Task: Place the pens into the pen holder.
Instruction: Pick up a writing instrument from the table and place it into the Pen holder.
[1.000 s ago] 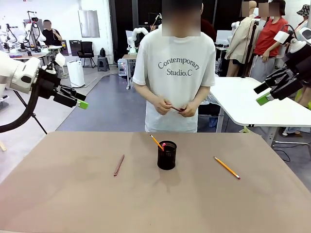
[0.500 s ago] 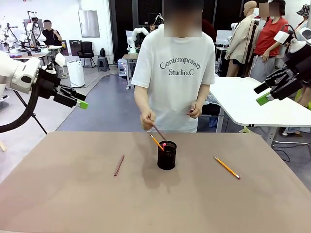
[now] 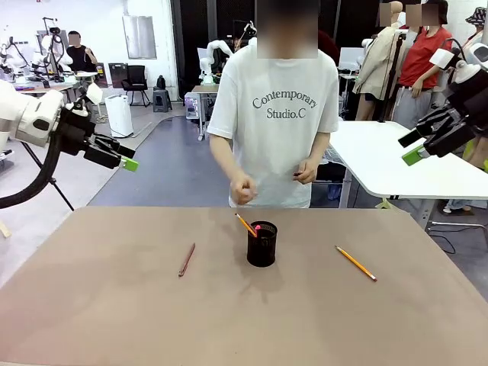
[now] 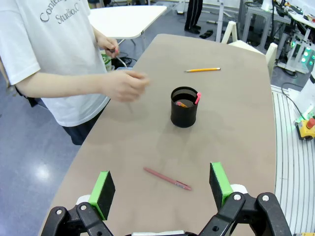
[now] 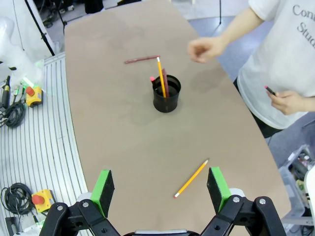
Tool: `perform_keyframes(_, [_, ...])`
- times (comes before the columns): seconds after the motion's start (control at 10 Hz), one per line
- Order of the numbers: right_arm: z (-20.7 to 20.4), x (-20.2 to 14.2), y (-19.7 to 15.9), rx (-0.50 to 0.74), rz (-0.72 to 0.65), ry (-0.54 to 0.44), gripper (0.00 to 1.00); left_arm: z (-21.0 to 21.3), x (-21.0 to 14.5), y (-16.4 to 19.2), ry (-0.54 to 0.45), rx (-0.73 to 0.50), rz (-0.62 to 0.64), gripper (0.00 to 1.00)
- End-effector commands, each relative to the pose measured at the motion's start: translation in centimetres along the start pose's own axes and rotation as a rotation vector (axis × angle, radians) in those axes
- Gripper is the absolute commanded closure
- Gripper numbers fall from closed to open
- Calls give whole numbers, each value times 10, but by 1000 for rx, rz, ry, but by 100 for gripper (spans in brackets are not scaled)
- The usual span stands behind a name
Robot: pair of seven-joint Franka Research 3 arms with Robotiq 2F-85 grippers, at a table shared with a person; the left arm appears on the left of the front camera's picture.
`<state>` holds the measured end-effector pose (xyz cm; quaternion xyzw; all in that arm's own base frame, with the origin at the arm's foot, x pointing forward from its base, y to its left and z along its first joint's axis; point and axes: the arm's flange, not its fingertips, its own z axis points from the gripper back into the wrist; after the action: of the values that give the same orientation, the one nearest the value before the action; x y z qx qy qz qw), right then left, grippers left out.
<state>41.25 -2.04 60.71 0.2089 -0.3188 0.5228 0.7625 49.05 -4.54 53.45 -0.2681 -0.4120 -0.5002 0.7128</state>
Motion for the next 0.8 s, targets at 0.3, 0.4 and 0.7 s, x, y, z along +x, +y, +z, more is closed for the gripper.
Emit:
perform_keyframes(0.3, [1, 0, 0, -3, 0, -2, 0, 0, 2, 1, 0, 2, -3, 0])
perform_keyframes(0.4, [1, 0, 0, -3, 0, -2, 0, 0, 2, 1, 0, 2, -3, 0])
perform_keyframes(0.7, [1, 0, 0, -3, 0, -2, 0, 0, 2, 1, 0, 2, -3, 0])
